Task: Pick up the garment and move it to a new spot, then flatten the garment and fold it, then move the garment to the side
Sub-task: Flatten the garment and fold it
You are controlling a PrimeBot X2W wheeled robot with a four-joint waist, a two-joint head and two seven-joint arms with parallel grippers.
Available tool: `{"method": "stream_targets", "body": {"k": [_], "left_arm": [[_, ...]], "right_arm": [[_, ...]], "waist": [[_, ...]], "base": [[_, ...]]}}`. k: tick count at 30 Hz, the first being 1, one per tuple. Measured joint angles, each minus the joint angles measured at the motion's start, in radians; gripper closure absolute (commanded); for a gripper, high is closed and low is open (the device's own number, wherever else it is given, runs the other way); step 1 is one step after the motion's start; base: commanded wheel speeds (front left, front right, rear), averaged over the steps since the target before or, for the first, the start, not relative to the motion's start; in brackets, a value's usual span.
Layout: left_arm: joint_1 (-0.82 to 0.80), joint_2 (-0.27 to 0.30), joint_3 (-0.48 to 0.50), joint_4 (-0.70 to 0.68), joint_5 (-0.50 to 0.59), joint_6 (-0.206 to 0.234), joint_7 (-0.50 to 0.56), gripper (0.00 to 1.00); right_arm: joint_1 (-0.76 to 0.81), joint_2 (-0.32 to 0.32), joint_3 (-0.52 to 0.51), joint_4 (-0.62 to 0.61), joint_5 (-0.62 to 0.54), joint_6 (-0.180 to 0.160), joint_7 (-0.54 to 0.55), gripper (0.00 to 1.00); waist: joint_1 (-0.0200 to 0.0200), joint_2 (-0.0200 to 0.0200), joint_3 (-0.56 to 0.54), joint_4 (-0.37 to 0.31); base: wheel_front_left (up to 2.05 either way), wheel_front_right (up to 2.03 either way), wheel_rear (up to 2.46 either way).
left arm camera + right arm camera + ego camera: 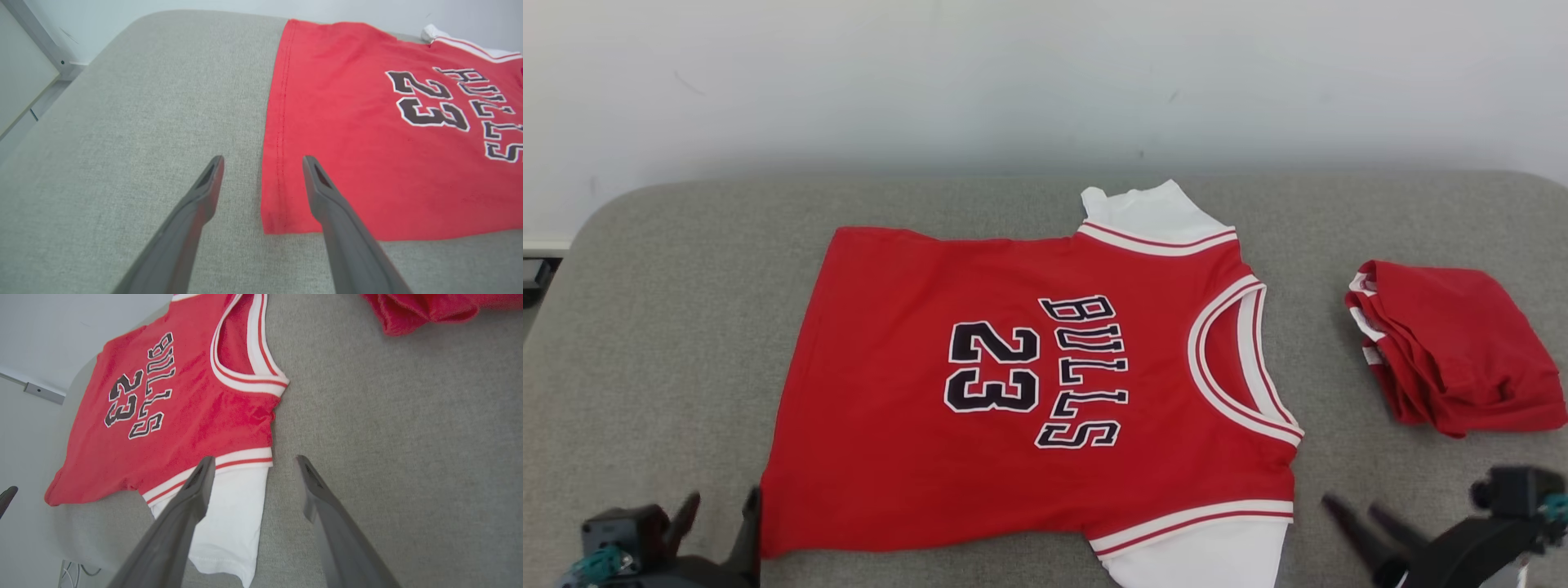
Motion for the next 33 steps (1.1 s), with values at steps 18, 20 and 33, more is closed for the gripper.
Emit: {"method": "stream_targets", "body": {"k": [18,20,33], "left_arm": [[0.084,-0.079,0.038,-0.221,0.095,0.039,-0.212,0.0],[0.102,-0.084,0.037,-0.222,0.095,0.04,-0.211,0.0],[0.113,-0.092,0.038,-0.238,0.091,0.04,-0.192,0.0]], "right_arm": [[-0.121,0.162,0.091,0.045,-0.317,-0.021,-0.47,0.0],[-0.122,0.159,0.089,0.067,-0.324,-0.022,-0.497,0.0],[-0.135,0.149,0.05,0.121,-0.347,-0.029,-0.607,0.0]], "waist": [[0.0,-0.0001,-0.116,0.007],[-0.0001,-0.0001,-0.12,-0.004],[-0.0001,0.0,-0.125,-0.042]], "base": [[0.0,0.0,0.0],[0.0,0.0,0.0],[0.0,0.0,0.0]]}}
